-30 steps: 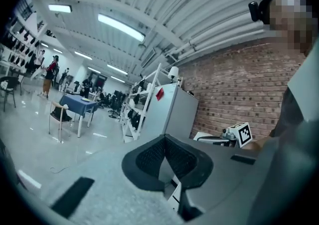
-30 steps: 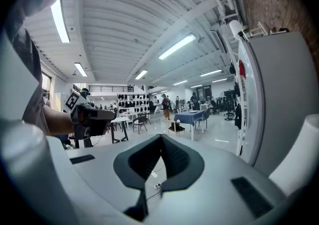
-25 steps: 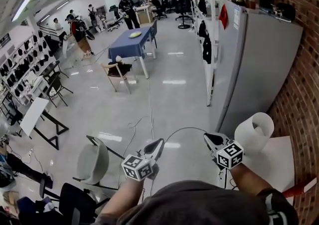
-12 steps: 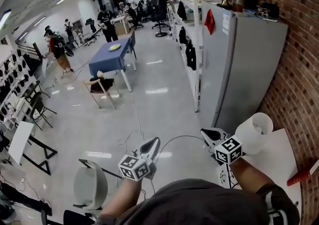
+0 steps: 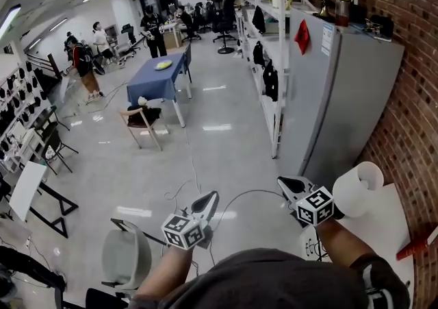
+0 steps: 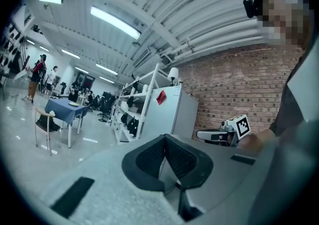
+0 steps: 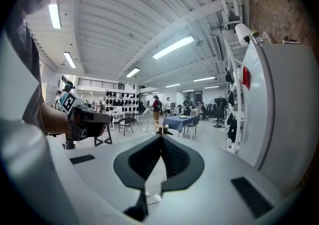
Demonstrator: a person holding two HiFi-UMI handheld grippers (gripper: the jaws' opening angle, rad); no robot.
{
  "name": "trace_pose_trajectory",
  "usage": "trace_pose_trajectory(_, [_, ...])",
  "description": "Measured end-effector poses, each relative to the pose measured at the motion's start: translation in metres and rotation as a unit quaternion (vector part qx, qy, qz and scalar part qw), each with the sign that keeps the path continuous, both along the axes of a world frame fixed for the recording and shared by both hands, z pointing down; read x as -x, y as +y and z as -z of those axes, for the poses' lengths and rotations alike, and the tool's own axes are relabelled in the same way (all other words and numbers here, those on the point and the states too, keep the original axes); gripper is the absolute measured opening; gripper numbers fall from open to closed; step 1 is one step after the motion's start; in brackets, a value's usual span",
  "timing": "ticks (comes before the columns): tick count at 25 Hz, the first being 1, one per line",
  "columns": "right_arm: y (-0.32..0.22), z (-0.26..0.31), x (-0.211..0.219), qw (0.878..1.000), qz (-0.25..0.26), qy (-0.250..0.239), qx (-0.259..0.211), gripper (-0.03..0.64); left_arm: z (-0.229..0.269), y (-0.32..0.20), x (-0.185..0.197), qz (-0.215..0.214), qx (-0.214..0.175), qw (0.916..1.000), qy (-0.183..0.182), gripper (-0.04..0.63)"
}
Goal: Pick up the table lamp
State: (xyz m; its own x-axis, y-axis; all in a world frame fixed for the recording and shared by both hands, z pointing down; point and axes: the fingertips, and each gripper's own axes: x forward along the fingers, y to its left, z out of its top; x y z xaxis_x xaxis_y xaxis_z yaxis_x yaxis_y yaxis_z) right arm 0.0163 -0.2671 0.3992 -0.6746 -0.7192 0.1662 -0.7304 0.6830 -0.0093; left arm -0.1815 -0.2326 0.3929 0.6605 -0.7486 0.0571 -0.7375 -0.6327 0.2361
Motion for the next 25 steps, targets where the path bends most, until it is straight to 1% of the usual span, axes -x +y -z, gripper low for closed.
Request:
trace_pose_trajectory(9, [-0.008, 0.000, 0.004, 1.000, 0.010, 0.003, -0.001, -0.006, -0.001, -0.001, -0.003, 0.008, 0.000, 1.0000, 0.001, 0.003])
trace_pose_trajectory(13, [-0.007, 0.003, 0.004, 1.000, 0.021, -0.005, -0.005, -0.005, -0.003, -0.002, -0.006, 0.008, 0.000, 1.0000, 0.002, 0.003])
trace_pose_trajectory(14, [-0.006, 0.004, 0.006, 1.000, 0.028, -0.008, -0.007, 0.068, -0.003, -0.002, -0.006, 0.008, 0.000, 1.0000, 0.002, 0.003])
trace_pose_trajectory(15, [-0.005, 0.005, 0.008, 0.999, 0.034, -0.009, -0.010, 0.170, -0.004, -0.002, -0.007, 0.008, 0.000, 1.0000, 0.002, 0.003])
trace_pose_trajectory(16, [-0.004, 0.006, 0.008, 0.999, 0.036, -0.007, -0.013, 0.201, -0.004, -0.002, -0.008, 0.008, 0.001, 1.0000, 0.001, 0.003])
trace_pose_trajectory(21, [-0.007, 0.006, 0.000, 1.000, 0.024, -0.008, -0.019, 0.206, -0.005, -0.007, -0.016, 0.001, 0.005, 1.0000, -0.004, 0.003])
trace_pose_trajectory(25, [-0.005, -0.005, -0.013, 1.000, 0.007, -0.009, -0.014, 0.206, -0.010, -0.014, -0.031, -0.017, 0.008, 0.9997, -0.012, 0.003])
